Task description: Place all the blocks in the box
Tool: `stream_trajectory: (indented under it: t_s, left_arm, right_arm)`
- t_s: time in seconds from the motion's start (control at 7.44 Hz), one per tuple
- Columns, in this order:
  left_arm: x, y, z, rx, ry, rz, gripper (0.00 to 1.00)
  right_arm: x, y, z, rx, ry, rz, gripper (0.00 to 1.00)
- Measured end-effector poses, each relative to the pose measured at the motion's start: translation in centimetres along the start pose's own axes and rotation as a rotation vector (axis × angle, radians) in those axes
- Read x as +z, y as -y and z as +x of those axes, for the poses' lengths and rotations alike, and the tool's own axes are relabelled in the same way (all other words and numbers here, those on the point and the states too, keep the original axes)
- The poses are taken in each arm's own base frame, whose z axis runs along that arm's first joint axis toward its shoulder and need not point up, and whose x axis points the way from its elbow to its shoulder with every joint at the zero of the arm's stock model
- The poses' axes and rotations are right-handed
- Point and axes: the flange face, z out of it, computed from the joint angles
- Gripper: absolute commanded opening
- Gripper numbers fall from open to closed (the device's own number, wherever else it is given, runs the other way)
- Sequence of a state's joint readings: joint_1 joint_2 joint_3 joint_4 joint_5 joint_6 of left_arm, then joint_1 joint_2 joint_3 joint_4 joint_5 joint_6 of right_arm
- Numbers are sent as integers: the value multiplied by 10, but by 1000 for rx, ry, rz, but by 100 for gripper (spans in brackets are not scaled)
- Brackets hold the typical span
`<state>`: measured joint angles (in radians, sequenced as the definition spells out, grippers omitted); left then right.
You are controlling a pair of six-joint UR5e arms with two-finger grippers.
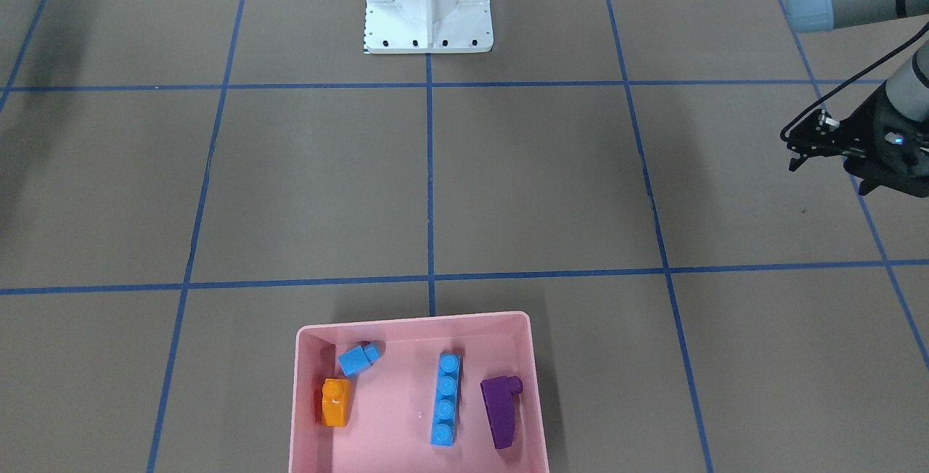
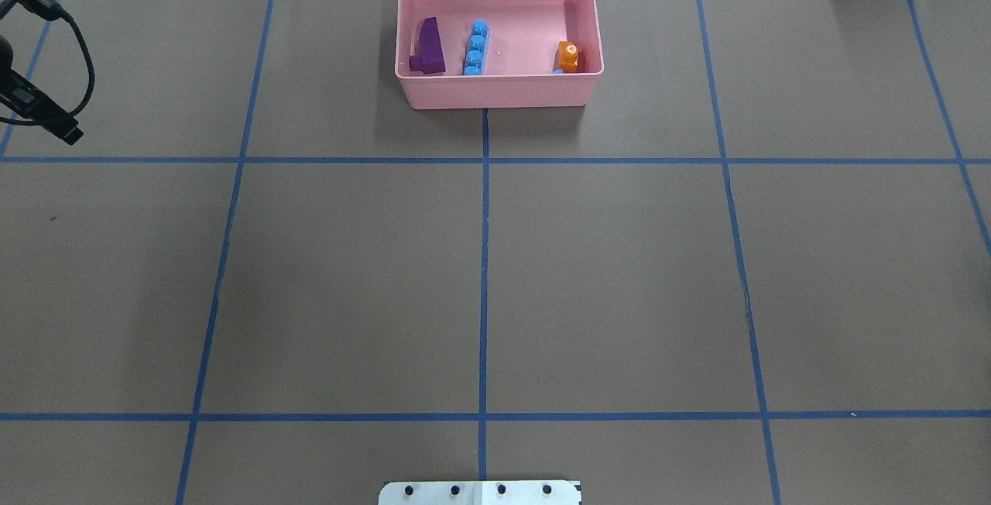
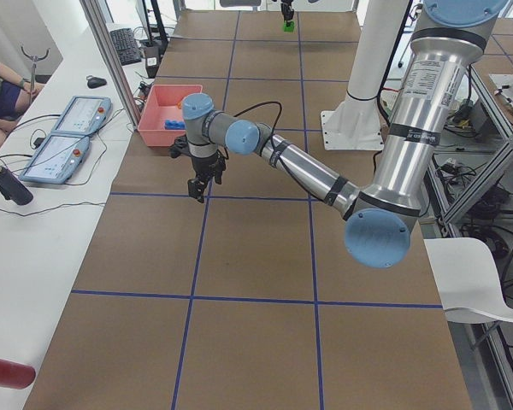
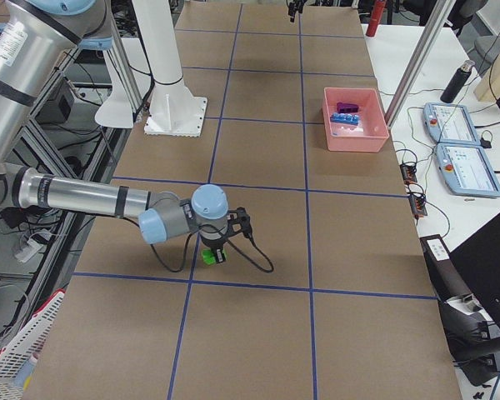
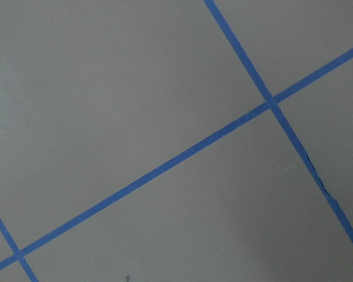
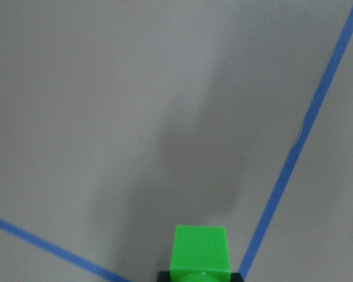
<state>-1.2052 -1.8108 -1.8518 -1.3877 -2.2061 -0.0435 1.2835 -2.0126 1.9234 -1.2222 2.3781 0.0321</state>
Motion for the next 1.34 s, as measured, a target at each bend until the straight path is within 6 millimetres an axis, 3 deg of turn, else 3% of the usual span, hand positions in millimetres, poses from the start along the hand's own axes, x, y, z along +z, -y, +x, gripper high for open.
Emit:
stream_trajectory:
  t_s: [0.4,0.67,0.81,1.07,1.34]
  left_arm:
    - [-10,-47,-73,-167,30,3,100]
    - [-23,-65,-111,-182,48,23,100]
    - [-24,-78,-135,-176,47,21,100]
    - [-24,-126,-180,-197,15,19,100]
    - [-21,-164,-200,-237,-28,27,100]
  right_arm:
    - [-67,153,-48,60,-27,-5,0]
    - [-111,237,-99,70,-53,-29,0]
    - [-123,272,-128,78,-56,-37,0]
    - [-123,344,-206,140,-43,-48,0]
    - [-120,421,-276,199,-35,-64,0]
